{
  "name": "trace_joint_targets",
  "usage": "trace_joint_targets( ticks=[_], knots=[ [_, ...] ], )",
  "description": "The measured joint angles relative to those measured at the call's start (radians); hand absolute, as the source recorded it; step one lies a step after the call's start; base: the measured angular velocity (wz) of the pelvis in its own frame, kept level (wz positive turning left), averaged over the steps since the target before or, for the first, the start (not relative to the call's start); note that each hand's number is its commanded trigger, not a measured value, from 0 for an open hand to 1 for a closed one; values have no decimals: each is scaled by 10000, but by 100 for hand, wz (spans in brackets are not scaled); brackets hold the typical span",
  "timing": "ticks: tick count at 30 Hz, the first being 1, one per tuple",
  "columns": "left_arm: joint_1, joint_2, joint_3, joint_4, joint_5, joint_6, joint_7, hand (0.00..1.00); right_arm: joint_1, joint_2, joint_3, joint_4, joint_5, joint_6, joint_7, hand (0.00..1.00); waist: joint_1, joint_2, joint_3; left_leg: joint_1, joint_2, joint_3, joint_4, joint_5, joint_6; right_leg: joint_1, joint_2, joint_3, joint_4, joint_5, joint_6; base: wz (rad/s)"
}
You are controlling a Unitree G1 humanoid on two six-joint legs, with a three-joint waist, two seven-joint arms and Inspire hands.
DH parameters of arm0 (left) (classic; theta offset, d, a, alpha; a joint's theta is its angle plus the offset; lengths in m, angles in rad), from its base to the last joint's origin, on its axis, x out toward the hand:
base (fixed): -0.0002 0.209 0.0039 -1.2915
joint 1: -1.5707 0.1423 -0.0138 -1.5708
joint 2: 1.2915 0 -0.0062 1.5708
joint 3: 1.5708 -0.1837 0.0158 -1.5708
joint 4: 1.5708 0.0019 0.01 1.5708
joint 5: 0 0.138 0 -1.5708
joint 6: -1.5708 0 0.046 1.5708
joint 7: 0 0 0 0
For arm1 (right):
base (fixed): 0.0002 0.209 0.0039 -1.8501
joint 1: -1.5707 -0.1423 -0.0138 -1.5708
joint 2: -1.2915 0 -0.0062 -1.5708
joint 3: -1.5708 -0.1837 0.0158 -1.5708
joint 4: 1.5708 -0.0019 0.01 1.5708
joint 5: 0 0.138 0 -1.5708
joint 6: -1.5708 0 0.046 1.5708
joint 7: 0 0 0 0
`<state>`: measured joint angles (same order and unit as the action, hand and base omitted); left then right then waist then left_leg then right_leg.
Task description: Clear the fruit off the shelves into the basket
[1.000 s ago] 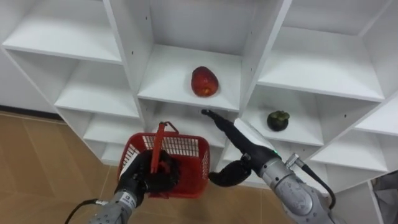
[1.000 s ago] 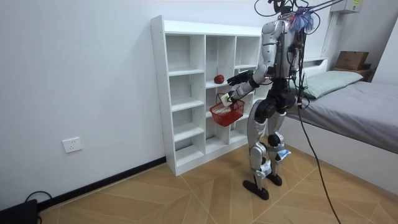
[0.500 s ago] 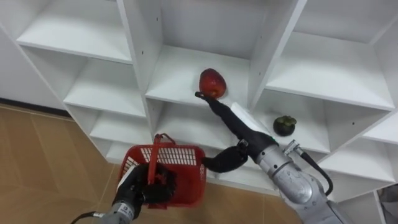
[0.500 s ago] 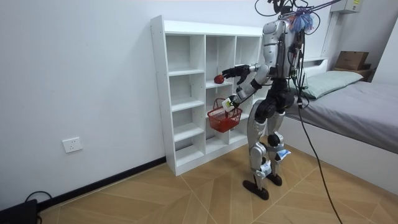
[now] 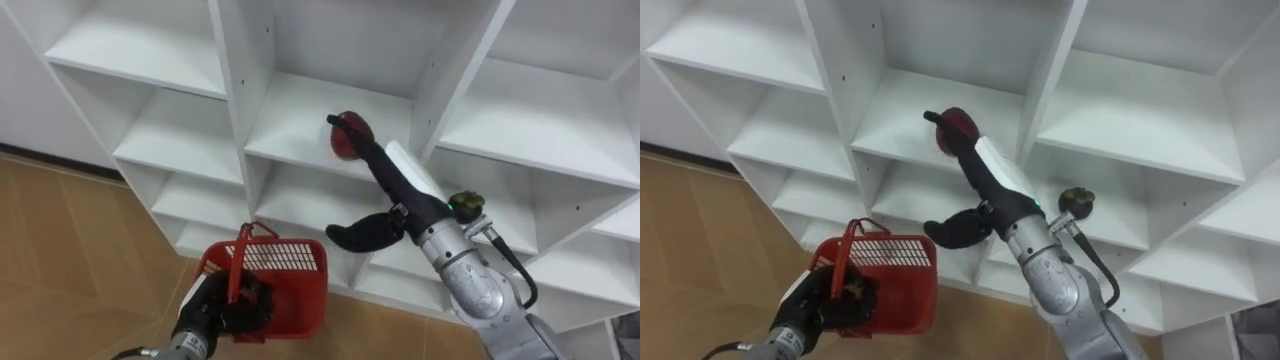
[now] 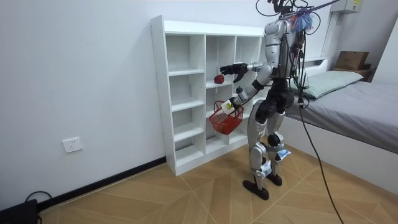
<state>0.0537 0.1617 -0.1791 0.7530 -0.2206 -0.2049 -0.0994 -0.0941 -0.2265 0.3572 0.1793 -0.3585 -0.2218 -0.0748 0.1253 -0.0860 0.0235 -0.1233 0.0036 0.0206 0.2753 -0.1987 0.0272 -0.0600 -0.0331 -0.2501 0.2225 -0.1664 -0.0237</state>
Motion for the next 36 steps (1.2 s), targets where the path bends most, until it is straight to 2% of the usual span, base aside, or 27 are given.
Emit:
trace_joint_targets(
  ticks=[4, 9, 12, 16, 19, 26, 28, 36],
  knots=[
    [-4, -96, 4, 0, 1, 22, -4, 100, -346, -3, -88, 81, -41, -10, -480, 0, 156, -17, 4, -245, -10, -119, 152, 3, -3, -140, -22, -74, 11, 0, 0, 9],
    [-55, -103, -6, 0, -14, 28, 17, 100, -912, 19, -71, 660, -45, -100, -1041, 0, 188, -25, 7, -458, -35, -313, 148, 7, -9, -275, -17, -266, 10, -1, 1, 13],
    [-69, -139, -17, 0, -15, 101, 82, 100, -1187, 186, -68, 712, -45, -73, -1240, 0, 181, -36, 14, -581, -44, -384, 148, 10, -14, -332, -8, -295, 6, -2, 2, 7],
    [-235, -149, 2, 0, -16, 102, 95, 100, -1710, 201, -108, 871, -116, -83, -1681, 0, 210, -152, 64, -580, -148, -550, 163, 43, -29, -324, -13, -287, 4, -8, 9, 12],
    [-274, -133, -1, 0, -16, 102, 102, 100, -1824, 201, -105, 1022, -170, -200, -2050, 0, 215, -232, 67, -580, -152, -632, 176, 54, -26, -300, -24, -294, 4, -8, 10, 10],
    [-441, -134, -6, 0, -45, 102, 102, 100, -2218, 282, -103, 1748, -204, -296, -2748, 0, 302, -260, 76, -597, -146, -620, 142, 64, -7, -336, -63, -307, 5, -18, 26, 0],
    [-557, -176, -7, -2, -47, 104, 102, 100, -2535, 254, -118, 2168, -215, -391, -2968, 0, 426, -276, 72, -685, -138, -557, 153, 81, -1, -430, -120, -510, 6, -18, 26, -3],
    [-634, -107, -110, 39, -43, 153, 210, 100, -3230, 266, -152, 3663, -177, -402, -3079, 0, 490, -365, 120, -774, -159, -553, 151, 133, 12, -484, -181, -567, 6, -17, 27, 2]
  ],
)
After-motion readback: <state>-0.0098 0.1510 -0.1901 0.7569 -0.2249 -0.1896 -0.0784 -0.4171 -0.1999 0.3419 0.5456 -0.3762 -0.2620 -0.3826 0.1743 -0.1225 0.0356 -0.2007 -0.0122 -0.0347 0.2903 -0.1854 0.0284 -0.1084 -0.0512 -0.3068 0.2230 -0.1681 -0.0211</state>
